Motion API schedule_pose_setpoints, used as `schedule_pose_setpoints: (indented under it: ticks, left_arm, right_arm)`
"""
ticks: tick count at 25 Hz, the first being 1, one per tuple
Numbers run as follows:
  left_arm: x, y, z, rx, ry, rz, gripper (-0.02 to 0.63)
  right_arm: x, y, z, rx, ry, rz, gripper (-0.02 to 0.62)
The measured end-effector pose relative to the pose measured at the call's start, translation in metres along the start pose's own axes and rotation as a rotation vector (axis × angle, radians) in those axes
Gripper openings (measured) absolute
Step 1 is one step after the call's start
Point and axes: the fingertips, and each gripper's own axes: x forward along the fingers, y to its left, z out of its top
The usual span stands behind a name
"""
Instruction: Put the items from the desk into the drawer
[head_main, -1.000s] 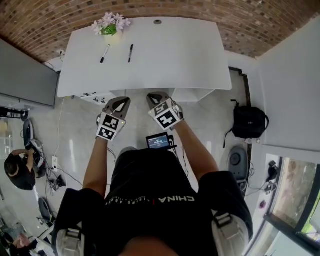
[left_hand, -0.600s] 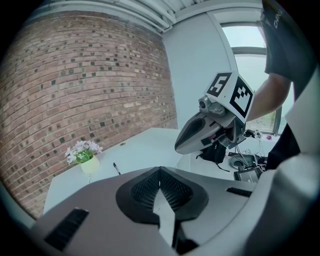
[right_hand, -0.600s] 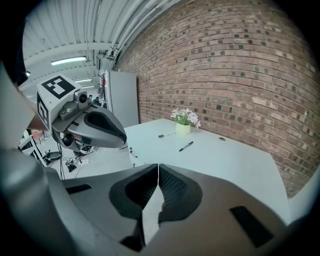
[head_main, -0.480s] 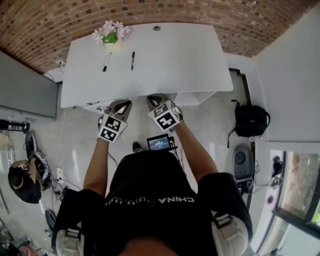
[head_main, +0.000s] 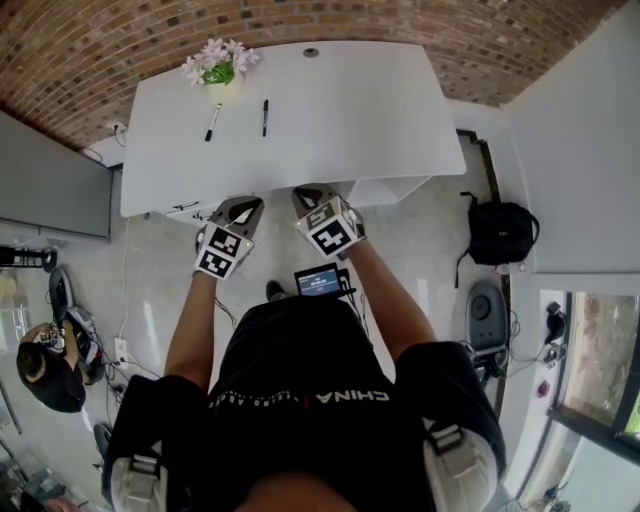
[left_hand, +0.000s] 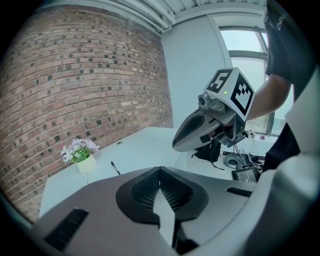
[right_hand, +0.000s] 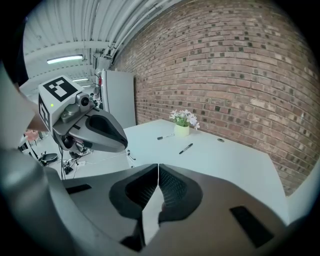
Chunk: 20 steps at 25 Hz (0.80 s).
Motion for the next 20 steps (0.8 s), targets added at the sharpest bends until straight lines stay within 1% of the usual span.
schedule_pose_setpoints:
  ticks: [2, 5, 7, 12, 16, 20]
  left_arm:
    - [0.002, -0.001, 0.002, 0.002, 0.003, 0.000, 0.012]
    - [0.008, -0.002, 0.004, 0.031, 0.025, 0.003, 0.012]
    - [0.011, -0.002, 0.006, 0.037, 0.035, 0.015, 0.012]
    - [0.016, -0.003, 0.010, -0.001, 0.023, 0.043, 0.011]
    - [0.019, 0.000, 0.001, -0.038, 0.022, 0.055, 0.012]
    - [0.024, 0.019, -0.012, -0.053, 0.021, 0.045, 0.012]
  right_arm:
    - [-0.001, -0.001, -0.001, 0.001, 0.000, 0.008, 0.017]
    - [-0.003, -0.006, -0.004, -0.001, -0.003, 0.031, 0.017]
    - [-0.004, -0.011, -0.009, 0.002, -0.003, 0.044, 0.017]
    - [0.003, -0.024, -0.018, 0.017, 0.007, 0.066, 0.017]
    - [0.024, -0.030, -0.023, 0.051, 0.029, 0.062, 0.017]
    - [0.056, -0.035, -0.013, 0.099, 0.039, 0.048, 0.018]
